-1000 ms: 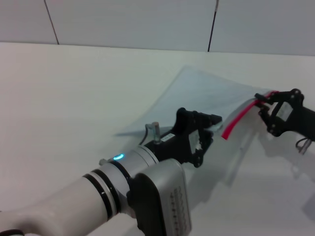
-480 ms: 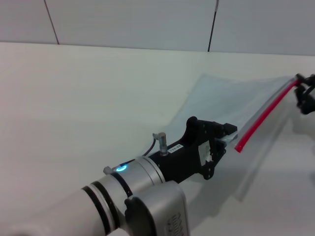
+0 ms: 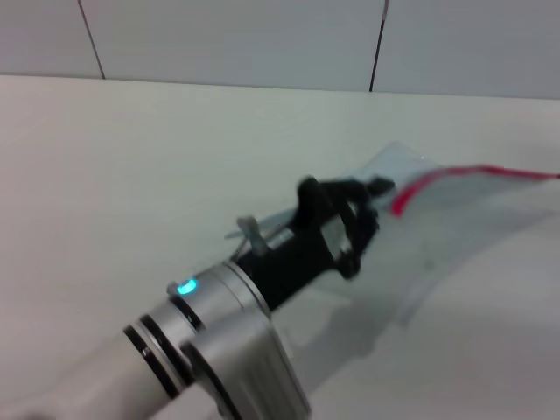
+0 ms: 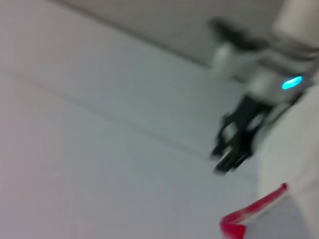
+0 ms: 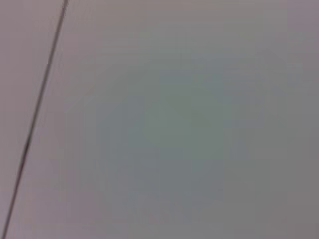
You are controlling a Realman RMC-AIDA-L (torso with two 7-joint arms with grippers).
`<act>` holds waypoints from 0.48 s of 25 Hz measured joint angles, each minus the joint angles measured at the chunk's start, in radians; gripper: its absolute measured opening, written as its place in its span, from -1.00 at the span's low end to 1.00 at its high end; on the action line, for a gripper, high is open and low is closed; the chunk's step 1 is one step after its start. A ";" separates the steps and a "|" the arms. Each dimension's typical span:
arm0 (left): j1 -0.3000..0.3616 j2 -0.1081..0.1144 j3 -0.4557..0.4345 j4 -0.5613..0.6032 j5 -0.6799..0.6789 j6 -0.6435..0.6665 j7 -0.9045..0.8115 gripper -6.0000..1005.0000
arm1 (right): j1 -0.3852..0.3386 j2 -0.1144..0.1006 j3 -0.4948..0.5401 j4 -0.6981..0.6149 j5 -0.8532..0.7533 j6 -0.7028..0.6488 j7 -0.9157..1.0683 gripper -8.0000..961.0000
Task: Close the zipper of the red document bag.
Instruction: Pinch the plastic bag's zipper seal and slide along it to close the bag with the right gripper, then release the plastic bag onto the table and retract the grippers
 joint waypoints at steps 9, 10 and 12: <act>-0.112 -0.006 -0.013 -0.170 -0.388 -0.308 -0.166 -0.46 | -0.081 -0.002 0.076 0.094 0.040 0.345 0.010 0.34; -0.118 -0.004 -0.013 -0.184 -0.408 -0.336 -0.201 -0.37 | -0.087 -0.002 0.078 0.104 0.040 0.378 0.010 0.38; -0.135 0.002 -0.014 -0.231 -0.459 -0.427 -0.316 -0.19 | -0.093 -0.002 0.076 0.120 0.036 0.438 0.011 0.47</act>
